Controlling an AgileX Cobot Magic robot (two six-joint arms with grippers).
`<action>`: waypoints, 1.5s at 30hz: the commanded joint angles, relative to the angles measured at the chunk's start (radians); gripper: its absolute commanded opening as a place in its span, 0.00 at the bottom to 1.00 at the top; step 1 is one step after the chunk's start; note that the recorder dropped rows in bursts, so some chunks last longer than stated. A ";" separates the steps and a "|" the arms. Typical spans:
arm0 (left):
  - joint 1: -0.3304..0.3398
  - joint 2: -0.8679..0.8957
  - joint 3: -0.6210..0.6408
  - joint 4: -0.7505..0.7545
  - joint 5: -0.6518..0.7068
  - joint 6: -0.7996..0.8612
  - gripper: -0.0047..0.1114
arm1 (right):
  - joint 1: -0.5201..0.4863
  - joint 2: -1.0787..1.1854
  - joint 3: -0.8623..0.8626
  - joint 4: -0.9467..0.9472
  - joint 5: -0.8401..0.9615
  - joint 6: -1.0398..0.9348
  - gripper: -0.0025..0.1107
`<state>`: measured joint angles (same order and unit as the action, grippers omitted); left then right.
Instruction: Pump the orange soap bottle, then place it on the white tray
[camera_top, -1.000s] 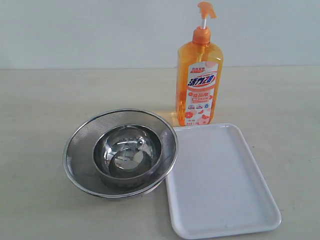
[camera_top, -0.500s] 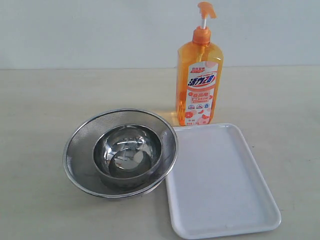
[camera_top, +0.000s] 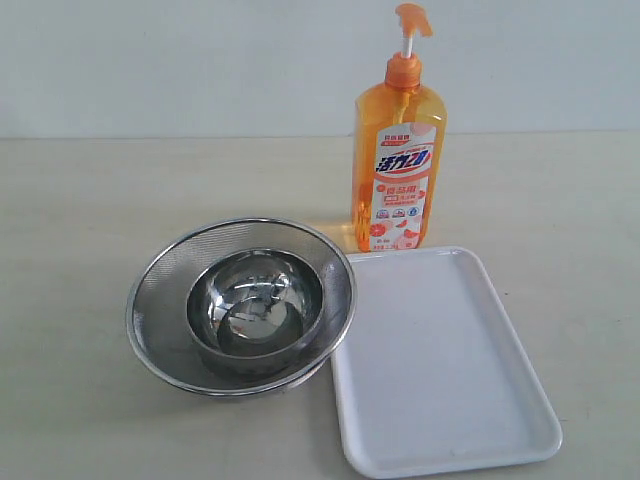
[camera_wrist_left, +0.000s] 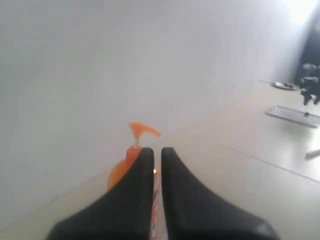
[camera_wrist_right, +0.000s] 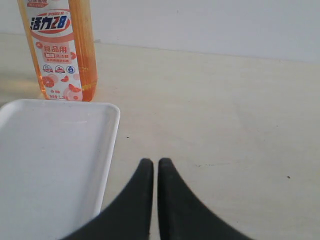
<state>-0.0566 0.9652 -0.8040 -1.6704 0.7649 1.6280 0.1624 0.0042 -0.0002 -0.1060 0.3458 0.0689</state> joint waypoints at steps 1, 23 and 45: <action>-0.002 0.194 -0.031 -0.074 0.126 0.249 0.08 | -0.003 -0.004 0.000 -0.009 -0.013 0.001 0.03; -0.199 1.046 -0.673 -0.074 0.230 0.505 0.79 | -0.003 -0.004 0.000 -0.009 -0.013 0.001 0.03; -0.316 1.311 -0.999 -0.074 0.114 0.382 0.79 | -0.003 -0.004 0.000 -0.009 -0.013 0.001 0.03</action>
<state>-0.3662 2.2692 -1.7860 -1.7305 0.8910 2.0227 0.1624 0.0042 -0.0002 -0.1060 0.3458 0.0689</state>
